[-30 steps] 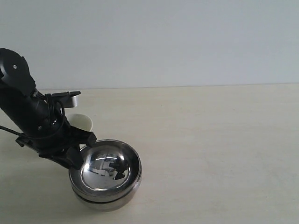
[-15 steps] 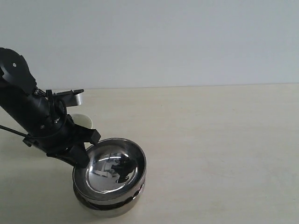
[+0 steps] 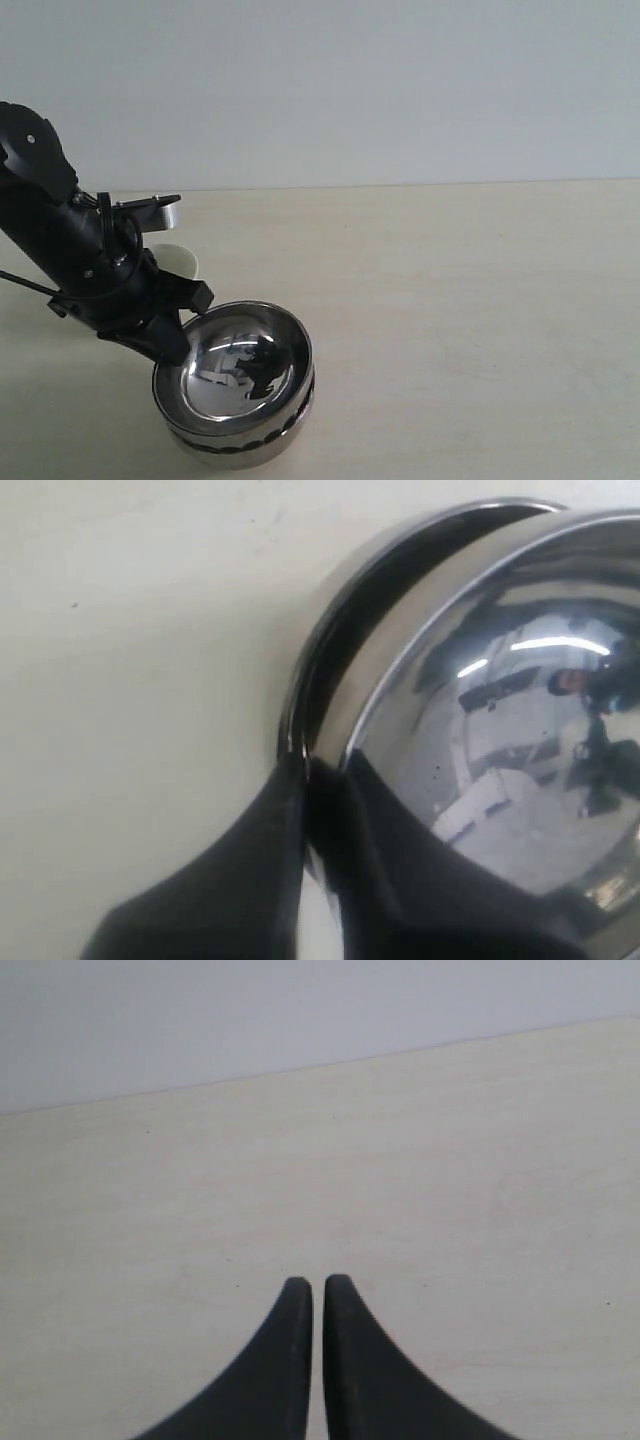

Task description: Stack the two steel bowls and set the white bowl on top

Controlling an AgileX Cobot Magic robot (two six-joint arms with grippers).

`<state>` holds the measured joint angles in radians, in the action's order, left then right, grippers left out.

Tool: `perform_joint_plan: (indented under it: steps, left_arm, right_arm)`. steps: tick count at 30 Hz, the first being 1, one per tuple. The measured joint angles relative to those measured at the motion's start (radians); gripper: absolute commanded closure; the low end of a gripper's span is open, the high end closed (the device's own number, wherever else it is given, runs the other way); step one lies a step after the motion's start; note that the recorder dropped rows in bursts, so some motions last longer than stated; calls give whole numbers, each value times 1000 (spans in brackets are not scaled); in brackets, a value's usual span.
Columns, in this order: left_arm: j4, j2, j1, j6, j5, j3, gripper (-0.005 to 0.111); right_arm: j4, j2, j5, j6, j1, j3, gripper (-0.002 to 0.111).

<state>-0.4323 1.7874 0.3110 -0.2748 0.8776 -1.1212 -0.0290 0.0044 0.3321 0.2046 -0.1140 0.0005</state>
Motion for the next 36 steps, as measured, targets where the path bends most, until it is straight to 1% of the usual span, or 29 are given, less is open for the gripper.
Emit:
perform_joint_plan:
  steps: [1, 3, 4, 6, 8, 9, 16, 19, 21, 22, 24, 27, 29, 31, 32, 34, 36]
  left_arm:
    - [3, 0, 0, 0, 1, 0, 102]
    - [5, 0, 0, 0, 2, 0, 97]
    - [5, 0, 0, 0, 4, 0, 91]
    - [5, 0, 0, 0, 6, 0, 74]
    - [6, 0, 0, 0, 20, 0, 65]
    - [6, 0, 0, 0, 25, 0, 63]
    - [15, 0, 0, 0, 42, 0, 63]
    - [65, -9, 0, 9, 103, -23, 65]
    - [76, -44, 0, 21, 133, -46, 70]
    - [76, -58, 0, 25, 135, -52, 79]
    - [76, -88, 0, 31, 154, -67, 87]
    - [42, -91, 0, 13, 186, -71, 87]
    - [-7, -91, 13, -25, 181, -71, 87]
    - [-31, -91, 54, -53, 145, -71, 87]
    - [-36, -91, 85, -62, 121, -71, 87]
    - [-38, -79, 110, -69, 96, -71, 87]
    - [-34, -61, 114, -71, 93, -71, 87]
  right_arm:
    - [0, 0, 0, 0, 0, 0, 108]
    - [0, 0, 0, 0, 0, 0, 108]
    - [0, 0, 0, 0, 0, 0, 108]
    - [0, 0, 0, 0, 0, 0, 108]
    - [0, 0, 0, 0, 0, 0, 108]
    - [0, 0, 0, 0, 0, 0, 108]
    - [0, 0, 0, -2, 0, 0, 108]
    - [0, 0, 0, -2, 0, 0, 108]
    - [0, 0, 0, -2, 0, 0, 108]
    - [0, 0, 0, -2, 0, 0, 108]
    - [0, 0, 0, -2, 0, 0, 108]
    - [0, 0, 0, -2, 0, 0, 108]
    - [0, 0, 0, -2, 0, 0, 108]
    - [0, 0, 0, -2, 0, 0, 108]
    - [0, 0, 0, -2, 0, 0, 108]
    - [0, 0, 0, -2, 0, 0, 108]
    - [0, 0, 0, -2, 0, 0, 108]
